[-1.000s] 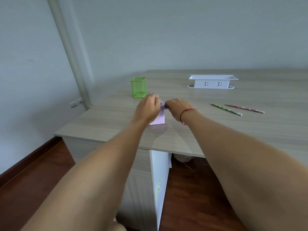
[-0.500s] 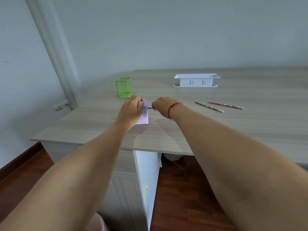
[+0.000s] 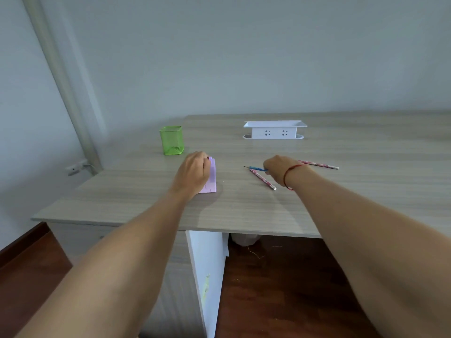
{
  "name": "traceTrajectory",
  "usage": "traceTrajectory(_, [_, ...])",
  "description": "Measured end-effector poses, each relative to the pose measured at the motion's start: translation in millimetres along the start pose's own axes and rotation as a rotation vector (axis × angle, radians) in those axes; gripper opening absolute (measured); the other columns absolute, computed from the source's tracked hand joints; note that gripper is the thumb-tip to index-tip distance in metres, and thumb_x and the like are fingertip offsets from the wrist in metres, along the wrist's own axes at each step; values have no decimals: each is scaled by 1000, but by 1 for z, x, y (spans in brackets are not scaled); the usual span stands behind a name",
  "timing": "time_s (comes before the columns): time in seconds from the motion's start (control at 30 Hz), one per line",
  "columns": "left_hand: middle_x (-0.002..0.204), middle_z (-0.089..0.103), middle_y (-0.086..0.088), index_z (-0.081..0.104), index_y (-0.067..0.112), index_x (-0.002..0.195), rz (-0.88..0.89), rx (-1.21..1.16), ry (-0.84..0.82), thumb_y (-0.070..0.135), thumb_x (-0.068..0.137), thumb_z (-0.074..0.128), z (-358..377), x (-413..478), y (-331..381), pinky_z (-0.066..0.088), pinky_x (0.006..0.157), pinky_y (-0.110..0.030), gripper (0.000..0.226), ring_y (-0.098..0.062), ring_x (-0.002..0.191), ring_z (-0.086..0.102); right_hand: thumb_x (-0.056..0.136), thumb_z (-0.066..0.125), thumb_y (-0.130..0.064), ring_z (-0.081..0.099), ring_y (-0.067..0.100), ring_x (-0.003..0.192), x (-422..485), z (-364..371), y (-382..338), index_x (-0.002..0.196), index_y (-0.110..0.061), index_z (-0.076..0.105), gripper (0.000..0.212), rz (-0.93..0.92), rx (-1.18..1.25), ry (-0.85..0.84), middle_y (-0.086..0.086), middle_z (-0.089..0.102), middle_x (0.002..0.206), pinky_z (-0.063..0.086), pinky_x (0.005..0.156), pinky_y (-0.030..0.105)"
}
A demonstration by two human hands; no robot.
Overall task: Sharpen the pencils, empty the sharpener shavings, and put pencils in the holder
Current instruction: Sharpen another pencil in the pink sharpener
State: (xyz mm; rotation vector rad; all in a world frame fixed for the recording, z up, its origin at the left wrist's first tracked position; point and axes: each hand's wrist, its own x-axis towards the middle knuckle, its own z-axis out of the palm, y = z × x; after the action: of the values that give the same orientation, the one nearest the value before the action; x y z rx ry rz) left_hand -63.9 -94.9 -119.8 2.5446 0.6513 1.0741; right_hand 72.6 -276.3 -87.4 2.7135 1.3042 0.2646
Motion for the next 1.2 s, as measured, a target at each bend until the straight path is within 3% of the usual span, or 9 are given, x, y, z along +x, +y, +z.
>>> traceTrajectory(0.23, [90, 64, -20, 59, -4, 85, -5, -63, 30, 24, 86, 27, 17, 0, 15, 44, 80, -42, 43, -34, 89, 55, 97, 42, -1, 62, 33, 106, 2, 10, 4, 119, -3, 60, 28, 58, 75, 34, 16, 60, 121, 45, 76, 33])
traceTrajectory(0.33, [95, 64, -20, 60, -4, 89, 32, -90, 8, 23, 86, 27, 31, 4, 28, 43, 84, -41, 43, -34, 94, 55, 96, 43, 2, 62, 34, 98, 3, 19, 6, 115, 1, 59, 25, 121, 149, 93, 19, 60, 120, 47, 78, 35])
traceTrajectory(0.4, [97, 64, -18, 60, -3, 90, 50, -90, 9, 24, 87, 28, 39, 9, 30, 44, 85, -40, 42, -33, 96, 55, 94, 42, 7, 61, 37, 106, 3, 28, 5, 117, 2, 56, 27, 159, 172, 141, 21, 60, 120, 46, 78, 37])
traceTrajectory(0.5, [94, 64, -16, 59, -1, 87, 61, -54, 81, 22, 93, 34, 46, 14, 26, 43, 79, -38, 35, -33, 94, 55, 95, 44, 2, 61, 37, 109, 7, 37, 6, 116, 1, 56, 24, 202, 197, 186, 20, 61, 119, 49, 82, 38])
traceTrajectory(0.6, [88, 65, -15, 59, 1, 82, 93, -33, 159, 34, 87, 24, 49, 12, 26, 44, 72, -38, 48, -32, 87, 56, 94, 47, -1, 62, 38, 106, 16, 41, 10, 111, 1, 61, 22, 216, 252, 181, 20, 63, 116, 49, 78, 37])
traceTrajectory(0.8, [83, 66, -16, 60, 0, 81, 148, -21, 218, 35, 85, 22, 50, 9, 26, 46, 66, -39, 51, -35, 80, 58, 95, 43, -12, 57, 35, 85, 18, 50, 19, 86, -6, 58, 18, 244, 379, 220, 18, 63, 106, 37, 66, 31])
traceTrajectory(0.97, [80, 65, -15, 59, 1, 77, 164, -18, 262, 36, 86, 24, 53, 7, 25, 45, 63, -39, 50, -34, 77, 57, 96, 40, -13, 56, 34, 107, 17, 64, 46, 108, -2, 60, 26, 381, 329, 402, 16, 59, 115, 44, 78, 36])
traceTrajectory(1.07, [77, 66, -15, 59, 2, 75, 164, -2, 291, 34, 86, 26, 55, 9, 25, 45, 60, -38, 47, -34, 74, 57, 92, 46, -8, 51, 31, 116, 20, 71, 56, 120, -5, 53, 30, 381, 254, 352, 14, 55, 124, 42, 94, 37])
traceTrajectory(1.2, [74, 65, -15, 59, 2, 73, 161, 26, 313, 30, 86, 29, 58, 11, 22, 45, 57, -38, 43, -33, 70, 57, 91, 39, 1, 53, 36, 117, 33, 67, 58, 120, -4, 50, 31, 355, 339, 191, 18, 56, 126, 45, 91, 40])
